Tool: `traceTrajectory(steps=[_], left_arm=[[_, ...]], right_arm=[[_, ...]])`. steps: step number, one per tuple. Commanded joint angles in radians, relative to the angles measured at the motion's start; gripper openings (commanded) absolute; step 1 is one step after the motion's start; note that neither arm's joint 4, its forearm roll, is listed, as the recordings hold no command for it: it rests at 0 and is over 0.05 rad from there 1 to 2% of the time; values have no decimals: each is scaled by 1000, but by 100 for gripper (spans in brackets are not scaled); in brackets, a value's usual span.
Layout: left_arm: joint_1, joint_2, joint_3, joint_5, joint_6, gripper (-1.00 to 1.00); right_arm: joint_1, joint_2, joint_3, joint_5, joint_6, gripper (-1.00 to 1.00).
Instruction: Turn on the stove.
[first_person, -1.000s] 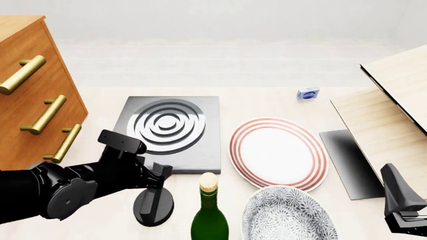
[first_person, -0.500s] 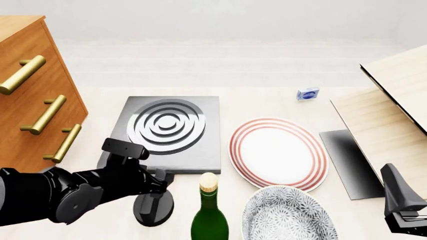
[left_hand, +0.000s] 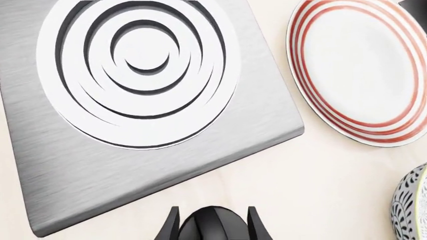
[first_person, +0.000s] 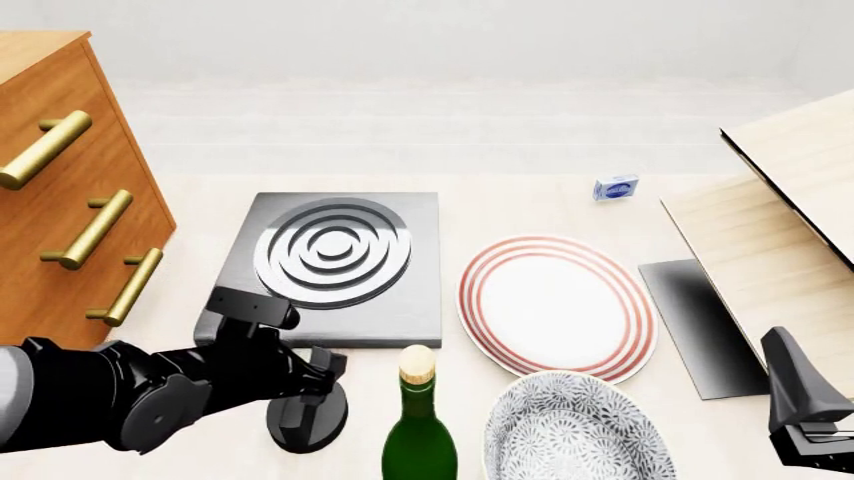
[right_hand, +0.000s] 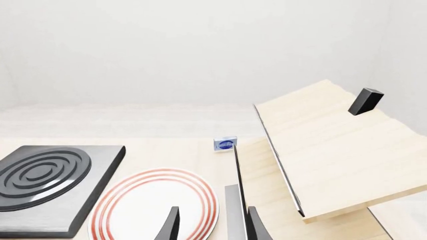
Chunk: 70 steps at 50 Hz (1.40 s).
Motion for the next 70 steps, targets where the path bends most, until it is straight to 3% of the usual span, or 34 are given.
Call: traceTrajectory(steps=[1, 18, 34, 70], left_arm=[[-5, 31, 10, -23, -17, 100], [-23, 75, 31, -63, -65, 100], [-20, 122, 43, -100, -63, 100], [157, 41, 63, -54, 32, 100]], right_arm=[[0, 0, 0, 0, 0, 100], [0, 0, 0, 0, 0, 100], [0, 0, 0, 0, 0, 100], [0, 0, 0, 0, 0, 100]])
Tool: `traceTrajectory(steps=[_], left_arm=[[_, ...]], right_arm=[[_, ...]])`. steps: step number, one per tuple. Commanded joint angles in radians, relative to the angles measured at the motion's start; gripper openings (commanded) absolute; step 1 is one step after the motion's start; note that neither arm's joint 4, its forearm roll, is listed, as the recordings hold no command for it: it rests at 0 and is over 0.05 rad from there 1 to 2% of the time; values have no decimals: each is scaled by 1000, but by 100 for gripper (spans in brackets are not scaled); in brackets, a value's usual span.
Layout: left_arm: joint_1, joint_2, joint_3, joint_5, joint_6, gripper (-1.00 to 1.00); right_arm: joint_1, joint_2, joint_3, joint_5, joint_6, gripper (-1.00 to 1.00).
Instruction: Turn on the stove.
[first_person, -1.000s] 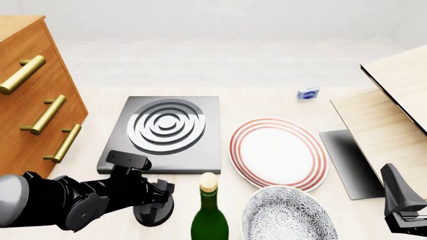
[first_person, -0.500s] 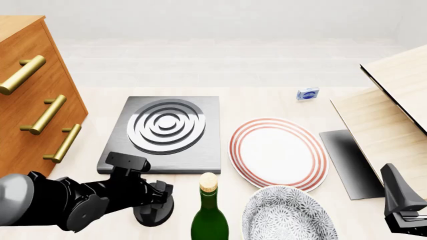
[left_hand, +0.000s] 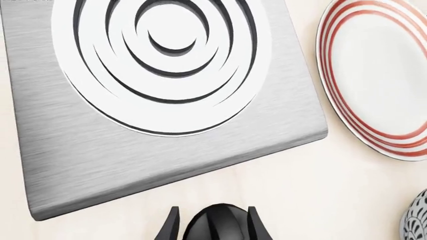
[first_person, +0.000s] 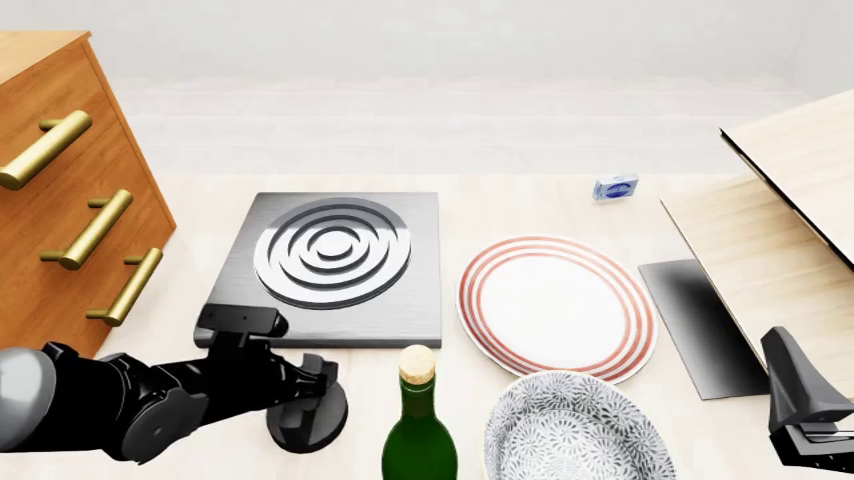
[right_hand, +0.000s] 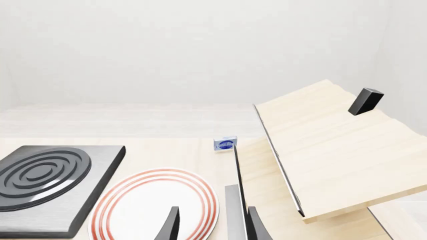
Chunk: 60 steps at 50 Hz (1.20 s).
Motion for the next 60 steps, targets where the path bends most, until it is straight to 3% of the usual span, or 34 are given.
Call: traceTrajectory(steps=[1, 43, 60], left_arm=[[112, -32, 19, 39, 175, 100], [200, -86, 47, 60, 222, 100], [184, -288, 3, 246, 230, 100]], right_arm=[[0, 0, 0, 0, 0, 100], [0, 0, 0, 0, 0, 100], [0, 0, 0, 0, 0, 100]])
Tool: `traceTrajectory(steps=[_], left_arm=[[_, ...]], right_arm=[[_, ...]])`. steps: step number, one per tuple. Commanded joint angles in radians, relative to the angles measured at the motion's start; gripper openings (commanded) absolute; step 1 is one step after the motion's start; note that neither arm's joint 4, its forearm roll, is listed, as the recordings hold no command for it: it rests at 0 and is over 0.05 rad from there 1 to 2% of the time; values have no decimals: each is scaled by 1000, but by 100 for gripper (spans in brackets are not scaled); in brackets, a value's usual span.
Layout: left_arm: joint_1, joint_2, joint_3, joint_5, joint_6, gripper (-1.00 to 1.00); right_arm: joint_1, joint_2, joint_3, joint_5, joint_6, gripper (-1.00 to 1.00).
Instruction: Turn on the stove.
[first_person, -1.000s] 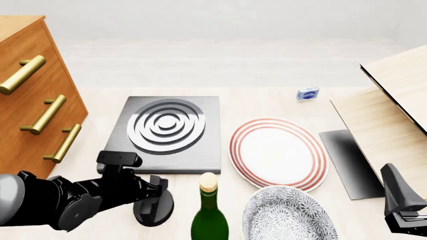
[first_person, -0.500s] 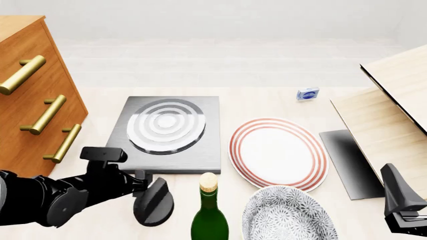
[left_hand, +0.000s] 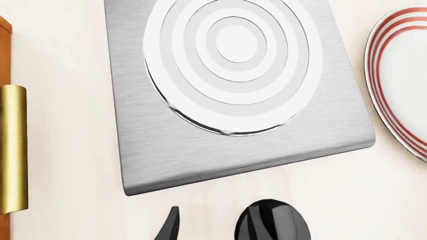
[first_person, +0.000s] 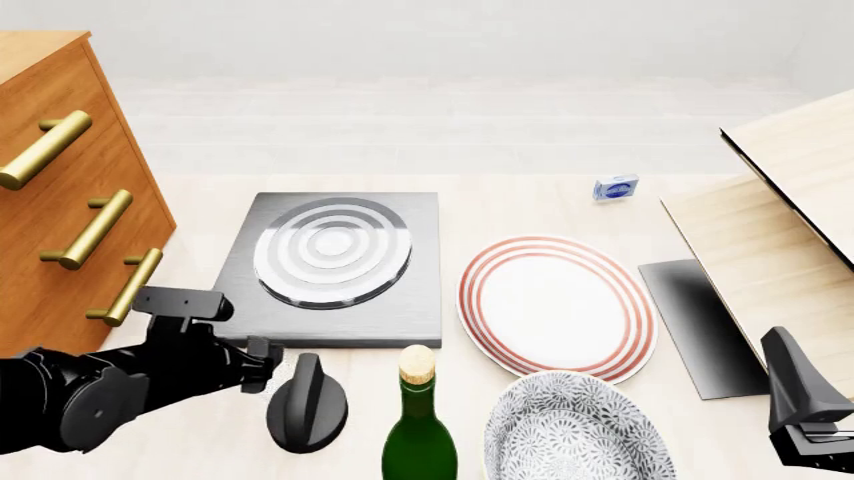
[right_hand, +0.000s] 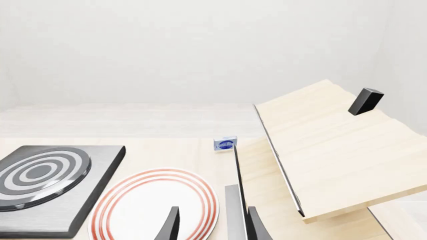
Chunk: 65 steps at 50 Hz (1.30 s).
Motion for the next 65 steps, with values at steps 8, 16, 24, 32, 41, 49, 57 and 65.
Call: traceTrajectory(steps=[8, 16, 24, 32, 41, 49, 57, 65], left_arm=[[14, -194, -38, 178, 29, 100], [8, -253, -42, 217, 25, 100], [11, -304, -37, 244, 24, 100], [-2, -362, -36, 256, 40, 100], [-6, -428, -65, 295, 68, 100], [-4, -457, -82, 301, 78, 100], [1, -522, -91, 299, 114, 100], [-7, -582, -102, 287, 143, 100]], right_arm=[[0, 0, 0, 0, 0, 100], [0, 0, 0, 0, 0, 100], [0, 0, 0, 0, 0, 100], [0, 0, 0, 0, 0, 100], [0, 0, 0, 0, 0, 100], [0, 0, 0, 0, 0, 100], [0, 0, 0, 0, 0, 100], [0, 0, 0, 0, 0, 100]])
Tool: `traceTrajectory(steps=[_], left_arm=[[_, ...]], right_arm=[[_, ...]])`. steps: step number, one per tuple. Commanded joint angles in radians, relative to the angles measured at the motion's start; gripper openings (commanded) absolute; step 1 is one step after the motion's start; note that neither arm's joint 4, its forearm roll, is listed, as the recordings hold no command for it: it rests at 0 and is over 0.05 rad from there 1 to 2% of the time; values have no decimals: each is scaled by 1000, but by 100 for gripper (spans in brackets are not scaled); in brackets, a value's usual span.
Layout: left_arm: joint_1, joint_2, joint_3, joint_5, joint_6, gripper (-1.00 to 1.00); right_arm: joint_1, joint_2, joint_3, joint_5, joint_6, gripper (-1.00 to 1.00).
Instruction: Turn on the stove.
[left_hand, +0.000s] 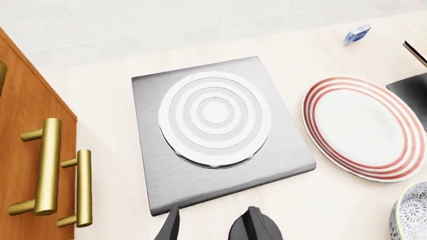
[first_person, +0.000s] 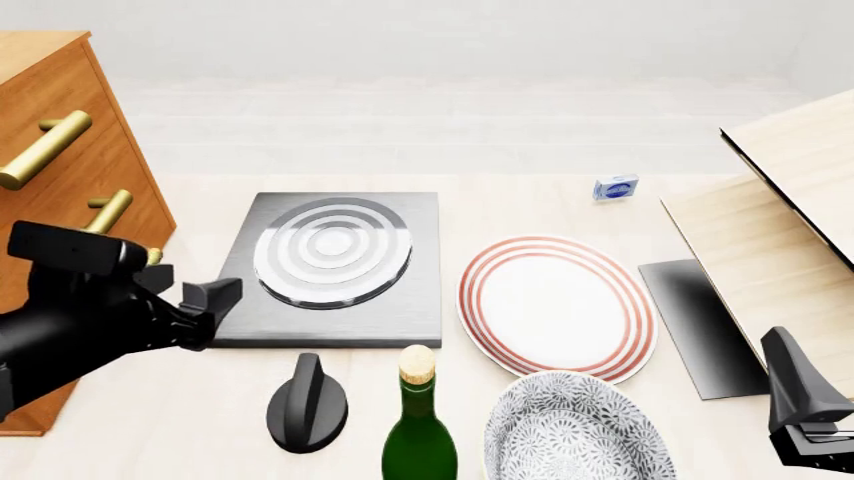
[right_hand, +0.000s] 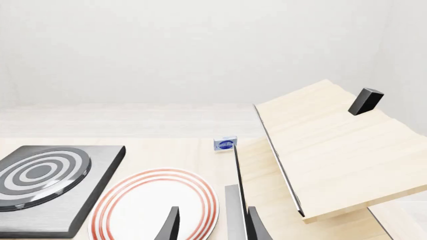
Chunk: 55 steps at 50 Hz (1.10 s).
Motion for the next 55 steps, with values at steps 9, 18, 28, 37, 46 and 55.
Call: traceTrajectory(steps=[9, 18, 28, 37, 46, 55], left_arm=[[-23, -95, 19, -88, 80, 100], [-36, -113, 59, -186, 130, 100], [-75, -187, 135, -334, 177, 100], [-41, -223, 198, -461, 139, 100], [9, -213, 269, -603, 97, 100], [37, -124, 322, -745, 61, 100]], right_arm=[[0, 0, 0, 0, 0, 100], [0, 0, 0, 0, 0, 100], [0, 0, 0, 0, 0, 100], [0, 0, 0, 0, 0, 100], [0, 0, 0, 0, 0, 100], [0, 0, 0, 0, 0, 100]])
